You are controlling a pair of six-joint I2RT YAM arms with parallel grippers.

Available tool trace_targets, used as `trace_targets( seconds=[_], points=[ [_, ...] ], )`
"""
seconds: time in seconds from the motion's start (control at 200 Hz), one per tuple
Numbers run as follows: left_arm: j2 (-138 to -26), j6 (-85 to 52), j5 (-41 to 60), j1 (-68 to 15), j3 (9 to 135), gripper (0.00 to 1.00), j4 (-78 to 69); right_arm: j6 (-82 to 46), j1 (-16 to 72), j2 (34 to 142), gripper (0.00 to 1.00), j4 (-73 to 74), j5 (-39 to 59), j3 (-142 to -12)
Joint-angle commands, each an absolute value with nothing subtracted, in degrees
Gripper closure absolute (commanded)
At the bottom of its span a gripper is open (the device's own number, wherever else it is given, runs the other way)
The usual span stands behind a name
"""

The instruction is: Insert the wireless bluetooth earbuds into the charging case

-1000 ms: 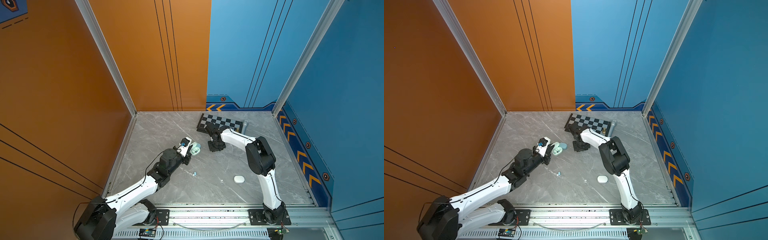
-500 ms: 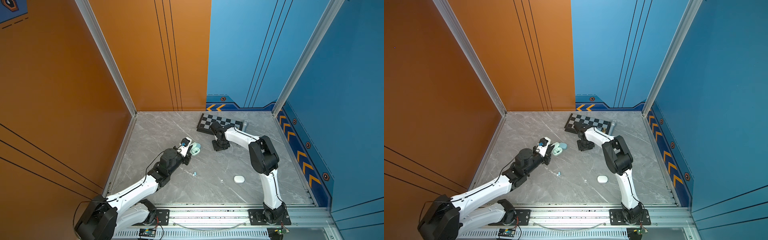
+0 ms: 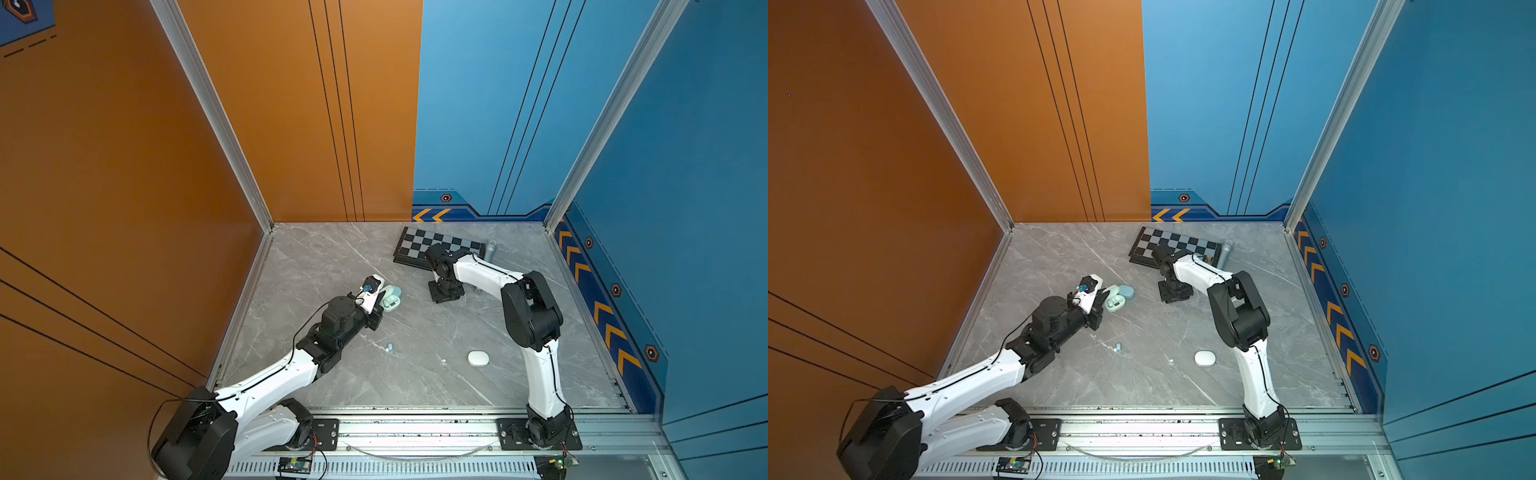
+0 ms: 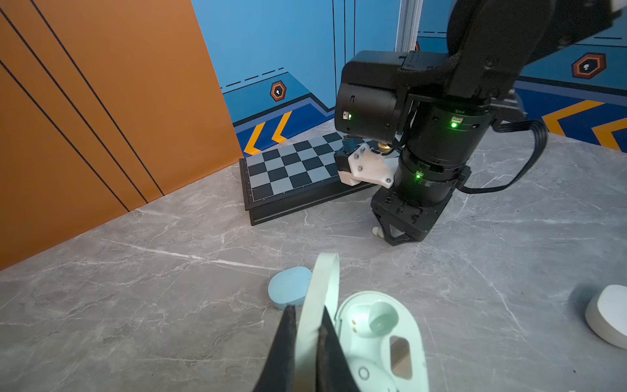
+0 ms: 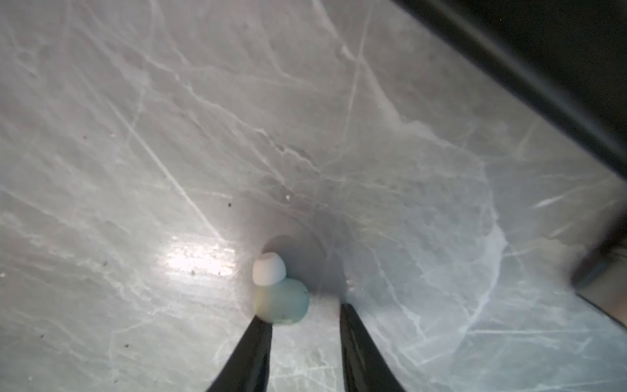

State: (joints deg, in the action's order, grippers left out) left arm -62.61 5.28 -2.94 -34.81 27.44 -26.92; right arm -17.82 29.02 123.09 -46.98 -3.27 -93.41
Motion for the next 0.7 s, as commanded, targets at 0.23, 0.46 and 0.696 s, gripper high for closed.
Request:
trace_targets(
  seconds=[0.23, 0.46, 0.696],
  points=[
    [-62.68, 5.41, -2.63, -34.19, 28.92, 1.00, -26.94, -25.42, 26.00, 120.40, 0.65, -47.07, -3.96, -92.59],
    [-62.40, 5.39, -2.71, -34.02, 28.72, 1.00, -26.89, -38.71, 24.19, 116.48, 0.65, -42.64, -2.23, -89.53],
    [-62.66, 5.30, -2.15, -34.01, 28.83, 1.00, -26.89, -49.57, 24.17, 112.05, 0.66, -35.78, 2.66, -83.61]
  ],
)
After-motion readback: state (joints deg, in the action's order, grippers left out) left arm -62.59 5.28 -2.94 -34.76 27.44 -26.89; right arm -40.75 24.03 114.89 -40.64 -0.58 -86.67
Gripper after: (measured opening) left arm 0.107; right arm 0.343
